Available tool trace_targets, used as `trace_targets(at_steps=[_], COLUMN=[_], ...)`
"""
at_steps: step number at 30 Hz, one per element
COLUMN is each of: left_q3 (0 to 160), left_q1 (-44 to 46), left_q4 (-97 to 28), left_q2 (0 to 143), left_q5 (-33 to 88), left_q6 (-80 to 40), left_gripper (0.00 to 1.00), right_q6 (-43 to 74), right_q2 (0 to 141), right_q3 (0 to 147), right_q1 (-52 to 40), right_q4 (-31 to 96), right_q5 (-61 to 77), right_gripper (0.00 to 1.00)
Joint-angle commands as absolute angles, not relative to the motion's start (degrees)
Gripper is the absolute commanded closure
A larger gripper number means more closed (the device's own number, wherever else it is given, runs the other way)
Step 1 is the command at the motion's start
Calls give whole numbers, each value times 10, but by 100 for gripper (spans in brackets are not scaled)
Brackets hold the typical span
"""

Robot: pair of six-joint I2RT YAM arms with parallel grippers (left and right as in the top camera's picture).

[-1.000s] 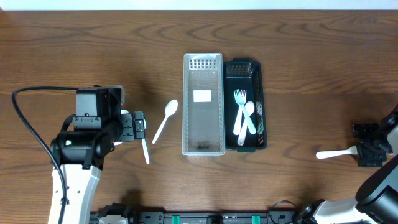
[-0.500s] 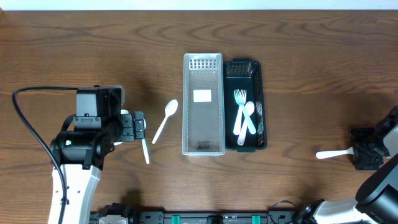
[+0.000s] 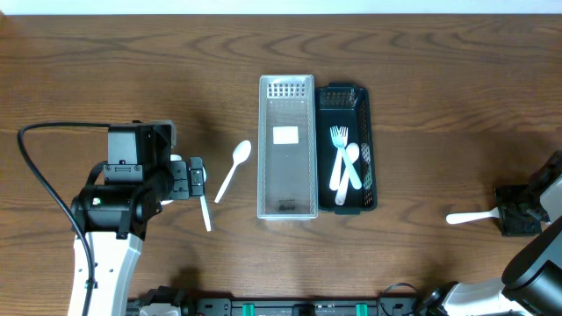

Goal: Pack container
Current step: 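Move the right gripper to the last white fork and grasp it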

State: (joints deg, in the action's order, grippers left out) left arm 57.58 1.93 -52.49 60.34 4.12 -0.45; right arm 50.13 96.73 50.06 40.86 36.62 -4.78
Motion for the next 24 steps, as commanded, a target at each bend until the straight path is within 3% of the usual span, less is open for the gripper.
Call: trace_targets(at_steps=[1,17,22,24], left_q3=[585,585,585,585], left_q1=[19,19,19,19], left_q4=[-527,-527,-527,-526], left_q2=[604,604,604,604], left_q5=[41,41,41,41], left_q6=[-12,-12,-12,-12], left_gripper=[3,3,3,3], right_q6=[501,501,501,501], right_q2=[968,968,968,968], right_q3=[493,493,493,493], right_q1=[408,408,408,408], right_q4=[368,368,367,367], right_q5=[-54,-53,-53,-52], right_gripper=[51,72,85,96])
